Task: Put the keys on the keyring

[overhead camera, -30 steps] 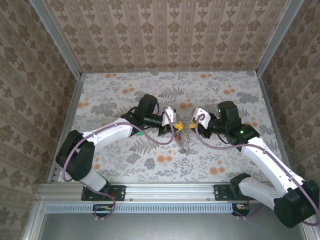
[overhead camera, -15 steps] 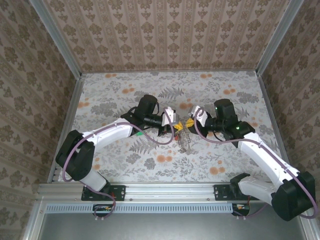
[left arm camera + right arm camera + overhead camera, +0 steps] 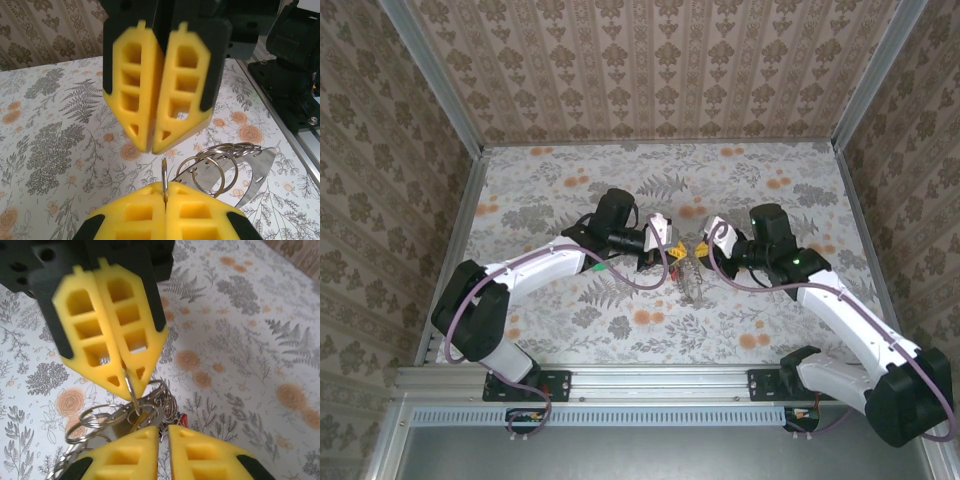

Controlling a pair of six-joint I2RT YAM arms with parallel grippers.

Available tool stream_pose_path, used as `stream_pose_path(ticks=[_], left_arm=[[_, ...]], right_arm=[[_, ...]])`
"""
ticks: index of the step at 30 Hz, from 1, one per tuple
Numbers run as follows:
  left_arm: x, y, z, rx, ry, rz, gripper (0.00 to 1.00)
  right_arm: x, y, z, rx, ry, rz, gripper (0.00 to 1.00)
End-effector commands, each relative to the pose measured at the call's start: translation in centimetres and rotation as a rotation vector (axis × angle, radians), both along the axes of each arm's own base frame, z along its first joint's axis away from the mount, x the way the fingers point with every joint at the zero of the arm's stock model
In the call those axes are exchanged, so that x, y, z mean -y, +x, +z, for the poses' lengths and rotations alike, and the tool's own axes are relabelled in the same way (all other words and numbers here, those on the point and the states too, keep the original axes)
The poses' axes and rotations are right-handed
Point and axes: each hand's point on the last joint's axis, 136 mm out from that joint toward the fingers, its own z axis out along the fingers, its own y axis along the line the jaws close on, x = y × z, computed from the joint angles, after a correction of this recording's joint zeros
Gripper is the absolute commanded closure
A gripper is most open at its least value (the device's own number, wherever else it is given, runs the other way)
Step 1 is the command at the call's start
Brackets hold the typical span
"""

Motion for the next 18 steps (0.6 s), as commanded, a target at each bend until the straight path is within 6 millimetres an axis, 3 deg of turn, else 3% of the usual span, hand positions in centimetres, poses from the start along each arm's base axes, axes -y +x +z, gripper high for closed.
stream_pose_path(ticks=[1,9,18], left_arm=[[0.3,-0.6,2.2,0.037,-0.065,-0.037,1.00],[0.2,-0.7,2.0,0.028,-0.058,-0.040,1.00],[-0.2,-0.5,0.5,0.042,0.041,-0.018,1.00]], right_arm=[[-0.7,-1.4,1.4,0.107,-0.005,0.127,0.82],[-2.0,-0.7,2.1,0.061,0.026,0.177,0.80],[-1.2,1.6,0.0,0.006,-0.021,0.050,0.90]])
